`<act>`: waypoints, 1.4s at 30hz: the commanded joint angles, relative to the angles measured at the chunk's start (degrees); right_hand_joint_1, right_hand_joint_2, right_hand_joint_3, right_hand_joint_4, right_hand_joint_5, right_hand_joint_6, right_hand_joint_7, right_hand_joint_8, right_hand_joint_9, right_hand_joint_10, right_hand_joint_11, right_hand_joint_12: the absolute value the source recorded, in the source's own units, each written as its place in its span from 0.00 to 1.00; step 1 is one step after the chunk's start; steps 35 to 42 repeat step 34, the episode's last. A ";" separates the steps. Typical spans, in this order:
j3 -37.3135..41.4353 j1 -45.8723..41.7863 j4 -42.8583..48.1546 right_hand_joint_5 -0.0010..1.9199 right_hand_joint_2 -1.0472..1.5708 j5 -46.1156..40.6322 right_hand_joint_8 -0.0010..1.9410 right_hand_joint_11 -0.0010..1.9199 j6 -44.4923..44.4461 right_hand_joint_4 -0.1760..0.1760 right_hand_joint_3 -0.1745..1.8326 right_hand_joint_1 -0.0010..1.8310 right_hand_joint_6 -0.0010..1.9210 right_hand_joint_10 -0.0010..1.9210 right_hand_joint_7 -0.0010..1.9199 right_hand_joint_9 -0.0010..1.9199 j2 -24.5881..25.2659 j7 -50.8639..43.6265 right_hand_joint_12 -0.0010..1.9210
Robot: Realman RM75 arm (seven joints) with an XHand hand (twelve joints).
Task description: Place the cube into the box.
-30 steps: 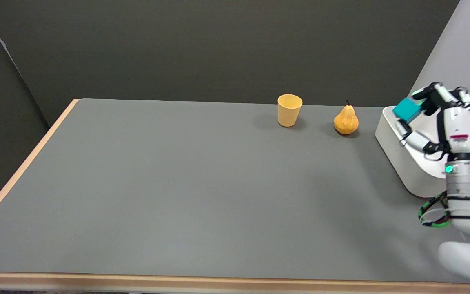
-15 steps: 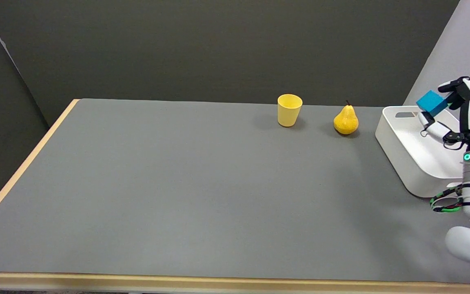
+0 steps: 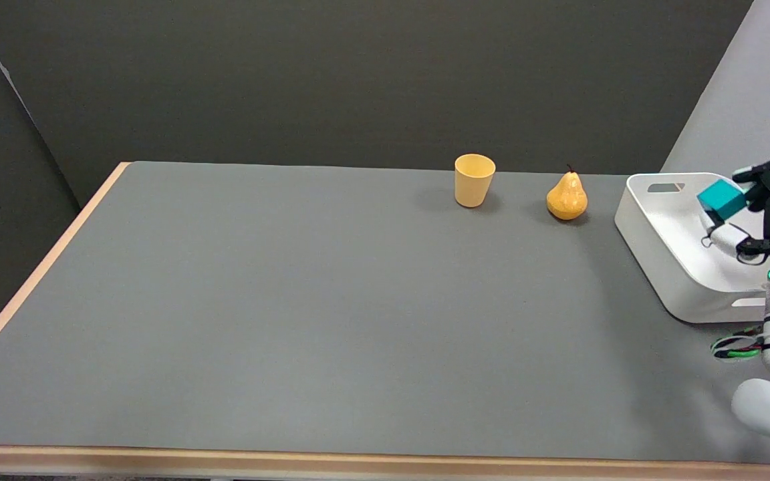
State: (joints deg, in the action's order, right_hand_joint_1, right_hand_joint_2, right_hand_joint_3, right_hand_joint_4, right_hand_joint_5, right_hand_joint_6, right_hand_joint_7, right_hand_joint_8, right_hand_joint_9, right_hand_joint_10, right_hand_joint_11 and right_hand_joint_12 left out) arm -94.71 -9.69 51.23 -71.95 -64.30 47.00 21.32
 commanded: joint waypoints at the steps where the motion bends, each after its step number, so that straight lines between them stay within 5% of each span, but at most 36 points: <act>1: -0.98 0.17 -5.76 0.13 0.87 -4.50 1.00 0.03 -2.30 0.35 0.24 0.78 0.65 0.94 0.21 0.25 4.28 2.41 0.62; 3: -1.01 -0.11 -5.40 0.14 0.74 -3.77 0.77 0.00 -3.61 0.45 0.52 0.51 0.56 0.69 0.20 0.19 4.25 3.52 0.57; 5: -1.33 -0.50 -4.51 0.13 0.67 -2.02 0.31 0.00 -4.84 0.54 0.56 0.45 0.31 0.38 0.15 0.08 3.78 2.75 0.44; 7: -1.38 -0.92 -3.23 0.12 0.65 -0.84 0.16 0.00 -5.41 0.58 0.55 0.43 0.25 0.29 0.09 0.02 3.30 1.76 0.37; 10: -1.22 -1.97 -0.71 0.07 0.63 0.21 0.01 0.00 -6.34 0.62 0.55 0.39 0.22 0.00 0.00 0.00 2.63 0.51 0.01; 18: -0.90 -5.51 6.56 0.06 0.62 4.15 0.00 0.00 -12.02 0.63 0.47 0.39 0.15 0.00 0.00 0.00 0.69 1.22 0.00; 26: -1.45 -11.34 24.77 0.07 0.62 21.22 0.01 0.00 -21.56 0.61 0.50 0.35 0.17 0.00 0.00 0.00 -1.46 -1.37 0.00; 31: -7.04 -11.58 31.74 0.08 0.62 32.18 0.11 0.00 -21.84 0.59 0.54 0.32 0.22 0.10 0.03 0.00 1.11 -1.54 0.03; 34: -13.06 -9.45 32.83 0.12 0.64 36.01 0.13 0.00 -21.86 0.58 0.51 0.32 0.22 0.25 0.09 0.00 3.37 -1.54 0.16; 42: -13.06 -9.45 32.83 0.12 0.64 36.01 0.13 0.00 -21.86 0.58 0.51 0.32 0.22 0.25 0.09 0.00 3.37 -1.54 0.16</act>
